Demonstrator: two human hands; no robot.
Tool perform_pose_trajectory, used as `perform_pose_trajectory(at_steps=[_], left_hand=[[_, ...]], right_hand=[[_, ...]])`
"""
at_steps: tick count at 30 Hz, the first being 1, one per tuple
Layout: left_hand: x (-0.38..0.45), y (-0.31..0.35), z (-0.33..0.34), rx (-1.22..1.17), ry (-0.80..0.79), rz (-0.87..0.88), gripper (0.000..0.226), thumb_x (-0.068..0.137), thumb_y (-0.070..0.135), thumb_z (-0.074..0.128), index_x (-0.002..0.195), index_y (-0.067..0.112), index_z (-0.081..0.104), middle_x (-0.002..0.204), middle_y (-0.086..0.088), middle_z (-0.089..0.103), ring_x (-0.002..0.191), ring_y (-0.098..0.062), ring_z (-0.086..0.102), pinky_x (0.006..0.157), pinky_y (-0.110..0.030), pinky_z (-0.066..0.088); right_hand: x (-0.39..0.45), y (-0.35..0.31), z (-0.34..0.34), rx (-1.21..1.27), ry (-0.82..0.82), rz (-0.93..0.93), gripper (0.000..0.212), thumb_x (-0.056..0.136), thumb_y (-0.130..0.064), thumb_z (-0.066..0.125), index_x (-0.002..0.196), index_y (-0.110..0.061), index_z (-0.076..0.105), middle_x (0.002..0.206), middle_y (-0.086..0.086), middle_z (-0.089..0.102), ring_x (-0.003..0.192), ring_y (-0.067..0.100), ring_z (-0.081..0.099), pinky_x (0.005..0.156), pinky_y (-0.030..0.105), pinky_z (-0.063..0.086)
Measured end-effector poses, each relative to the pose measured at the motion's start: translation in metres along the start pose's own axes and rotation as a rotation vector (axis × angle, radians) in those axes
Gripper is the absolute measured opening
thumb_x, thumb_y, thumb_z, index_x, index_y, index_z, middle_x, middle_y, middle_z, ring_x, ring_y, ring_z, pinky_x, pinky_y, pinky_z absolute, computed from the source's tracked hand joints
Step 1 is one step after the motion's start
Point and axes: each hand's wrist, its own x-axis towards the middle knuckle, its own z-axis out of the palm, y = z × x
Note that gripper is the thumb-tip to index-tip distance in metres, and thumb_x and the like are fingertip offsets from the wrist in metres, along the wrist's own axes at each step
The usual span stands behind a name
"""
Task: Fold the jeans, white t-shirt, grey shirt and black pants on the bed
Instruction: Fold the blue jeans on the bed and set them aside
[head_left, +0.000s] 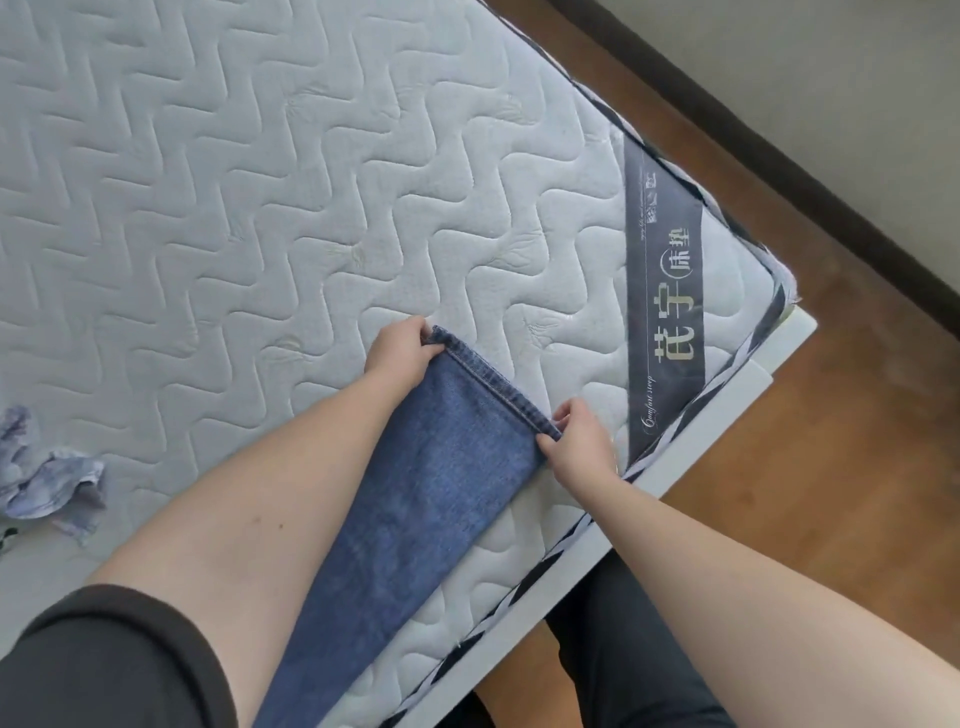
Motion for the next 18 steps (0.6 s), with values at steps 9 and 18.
perform_pose_trajectory(at_steps=[9, 18], left_hand=[[0.009, 0.03, 0.001, -0.195, 0.023, 0.065, 0.022, 0.086, 0.017, 0.073, 0.092, 0.018, 0.052, 0.076, 0.006, 0.053, 0.072, -0.014, 0.05, 0.066, -0.027, 0.032], [0.011, 0.056, 0.008, -0.258, 0.233, 0.074, 0.03, 0.09, 0.009, 0.064, 0.119, 0.013, 0.06, 0.124, -0.011, 0.053, 0.116, -0.027, 0.051, 0.102, -0.038, 0.04]], right_hand=[[0.012, 0.006, -0.035, -0.089, -0.06, -0.069, 0.015, 0.09, -0.02, 0.063, 0.103, -0.014, 0.068, 0.108, 0.011, 0.062, 0.083, 0.022, 0.058, 0.068, 0.027, 0.038], [0.026, 0.004, -0.053, -0.159, 0.064, 0.021, 0.034, 0.091, -0.022, 0.062, 0.124, -0.017, 0.058, 0.126, 0.012, 0.05, 0.114, 0.031, 0.053, 0.095, 0.041, 0.045]])
